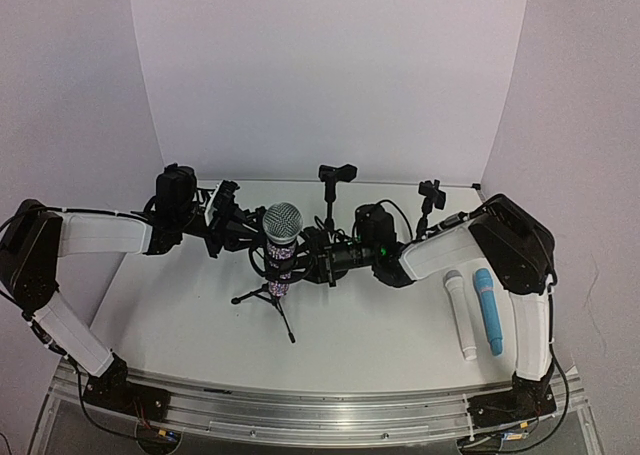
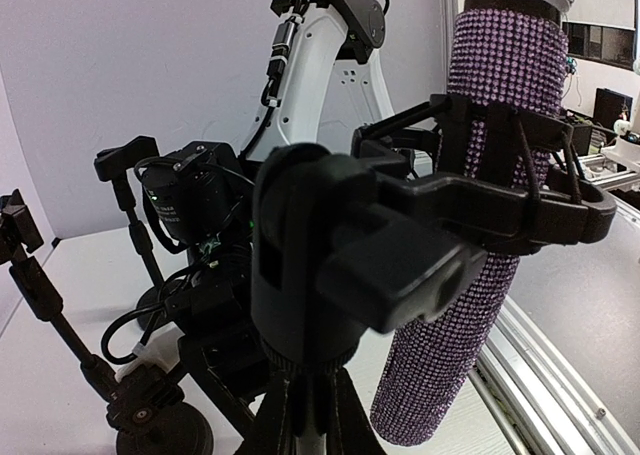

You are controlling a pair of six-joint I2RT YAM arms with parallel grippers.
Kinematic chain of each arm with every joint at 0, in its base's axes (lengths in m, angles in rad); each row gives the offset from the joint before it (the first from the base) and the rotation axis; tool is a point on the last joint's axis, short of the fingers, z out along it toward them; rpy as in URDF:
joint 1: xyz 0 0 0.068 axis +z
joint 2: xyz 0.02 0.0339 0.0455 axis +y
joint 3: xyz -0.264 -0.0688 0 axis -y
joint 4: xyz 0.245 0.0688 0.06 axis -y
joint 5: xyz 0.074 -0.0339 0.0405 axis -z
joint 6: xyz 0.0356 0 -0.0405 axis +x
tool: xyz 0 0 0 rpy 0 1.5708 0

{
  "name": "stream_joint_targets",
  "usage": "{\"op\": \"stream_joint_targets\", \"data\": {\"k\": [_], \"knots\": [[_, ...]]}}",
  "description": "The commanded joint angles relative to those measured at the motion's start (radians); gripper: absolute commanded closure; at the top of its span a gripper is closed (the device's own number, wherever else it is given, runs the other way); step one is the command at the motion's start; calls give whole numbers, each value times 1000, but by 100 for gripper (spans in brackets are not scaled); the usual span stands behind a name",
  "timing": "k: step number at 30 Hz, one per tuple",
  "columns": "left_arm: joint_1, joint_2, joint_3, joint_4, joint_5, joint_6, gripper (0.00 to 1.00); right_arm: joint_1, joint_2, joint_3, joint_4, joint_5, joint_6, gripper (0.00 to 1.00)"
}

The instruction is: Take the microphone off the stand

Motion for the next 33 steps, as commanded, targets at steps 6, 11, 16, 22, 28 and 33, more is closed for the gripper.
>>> {"op": "stream_joint_targets", "data": {"k": [6,11,16,22,28,33], "knots": [[-20,6,-9,-94,-17,51,100,20,-28,26,34,-27,19,75],[-21,7,-11,-96,-19,54,100,21,-24,34,35,-40,23,90],[-20,9,-10,-97,-23,54,100,21,-26,35,35,-46,16,100],[-18,13,-9,-97,-29,27,100,31,-35,58,-41,-15,-111,100],[-18,24,-19,-23,-25,-39,100,102,-148,94,-463,134,-685,100],[-18,34,-21,35,-30,-71,100,131,-218,9,-543,241,-978,100]]}}
